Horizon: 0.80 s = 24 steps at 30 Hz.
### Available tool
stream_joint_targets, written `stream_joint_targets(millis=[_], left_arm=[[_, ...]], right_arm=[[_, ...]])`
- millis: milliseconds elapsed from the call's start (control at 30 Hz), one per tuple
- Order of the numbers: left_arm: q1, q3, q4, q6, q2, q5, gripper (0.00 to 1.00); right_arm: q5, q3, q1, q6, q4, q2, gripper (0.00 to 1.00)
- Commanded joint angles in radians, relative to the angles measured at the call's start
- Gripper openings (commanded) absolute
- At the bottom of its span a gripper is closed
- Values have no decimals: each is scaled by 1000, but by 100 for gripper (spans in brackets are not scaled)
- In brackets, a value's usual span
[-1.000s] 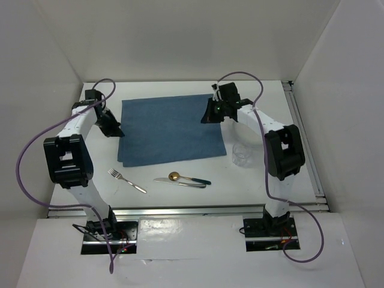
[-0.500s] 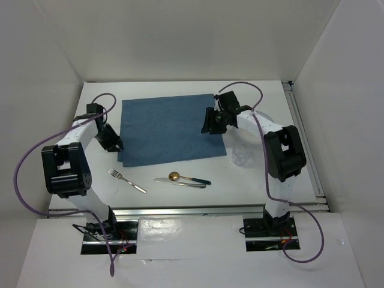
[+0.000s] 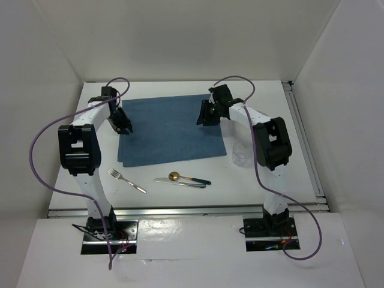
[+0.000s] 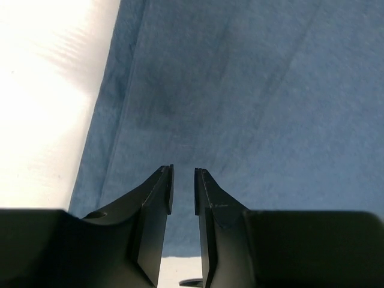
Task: Set the dinner table for one person
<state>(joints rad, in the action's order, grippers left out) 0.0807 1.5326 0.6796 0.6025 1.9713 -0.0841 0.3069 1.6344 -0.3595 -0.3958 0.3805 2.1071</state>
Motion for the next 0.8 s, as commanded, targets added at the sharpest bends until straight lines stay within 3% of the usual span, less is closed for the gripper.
stream_joint_targets(millis=[0, 100, 267, 567, 767], left_arm=[[2, 72, 54, -4, 47, 24, 38], [2, 136, 82, -39, 104, 38, 41], [2, 176, 107, -67, 158, 12, 41], [-18, 20, 24, -76, 158, -46, 41], [-47, -41, 12, -76, 114, -37, 41]], right_arm=[[-20, 47, -15, -38, -18, 60, 48], [63, 47, -15, -61, -32, 96, 47], [29, -53, -15, -72, -64, 76, 44], [-40, -362, 7, -110, -140, -94, 44], [-117, -475, 17, -98, -124, -217, 44]])
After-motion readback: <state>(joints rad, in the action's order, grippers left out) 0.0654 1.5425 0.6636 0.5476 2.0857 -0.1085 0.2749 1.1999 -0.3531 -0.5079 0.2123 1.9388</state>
